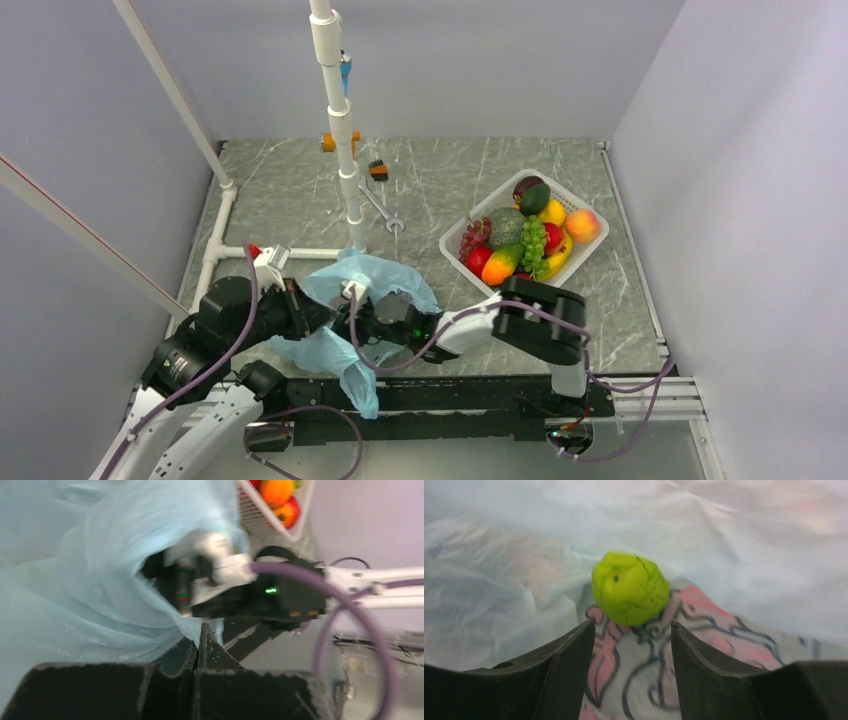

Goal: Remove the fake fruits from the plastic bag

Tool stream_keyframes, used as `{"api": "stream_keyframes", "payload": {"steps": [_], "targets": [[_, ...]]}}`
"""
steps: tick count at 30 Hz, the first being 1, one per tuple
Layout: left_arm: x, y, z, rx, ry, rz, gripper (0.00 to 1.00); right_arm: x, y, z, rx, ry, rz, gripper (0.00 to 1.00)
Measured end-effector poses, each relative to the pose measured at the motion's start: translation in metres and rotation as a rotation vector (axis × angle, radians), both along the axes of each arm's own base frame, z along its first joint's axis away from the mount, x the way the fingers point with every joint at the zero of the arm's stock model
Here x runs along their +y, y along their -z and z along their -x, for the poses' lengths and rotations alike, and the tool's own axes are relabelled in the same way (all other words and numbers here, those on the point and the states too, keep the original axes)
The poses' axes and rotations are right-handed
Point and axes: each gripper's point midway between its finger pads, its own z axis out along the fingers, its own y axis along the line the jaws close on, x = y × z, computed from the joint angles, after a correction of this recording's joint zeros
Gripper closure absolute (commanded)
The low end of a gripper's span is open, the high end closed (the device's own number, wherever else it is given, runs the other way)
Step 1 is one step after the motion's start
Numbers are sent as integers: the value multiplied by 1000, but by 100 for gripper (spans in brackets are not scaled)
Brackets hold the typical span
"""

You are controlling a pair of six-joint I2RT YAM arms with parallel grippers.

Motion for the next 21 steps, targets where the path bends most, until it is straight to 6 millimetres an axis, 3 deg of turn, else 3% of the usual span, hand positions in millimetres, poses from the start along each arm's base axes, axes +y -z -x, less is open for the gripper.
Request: {"api": "stream_keyframes", "payload": {"steps": [2,5,8,11,16,21], "targets": [[13,10,1,24,-49,-62,100,-23,-4,-1,-8,23,25,28],[30,23,1,46,-106,-145,100,-45,-26,-5,-40,58,11,22],[37,30,1,50,-118,-192,100,-61,-50,-13,-80,105,-20,20],[38,32,1,41,-107,-219,100,-79,-60,-30,-113,205,-4,18],[26,18,-6,6,-45,-207,100,-121,-63,-66,-150,427,75,17],[-11,-12,-27,-28,54,-122,100,-164,-79,-80,-170,578,97,17]]}}
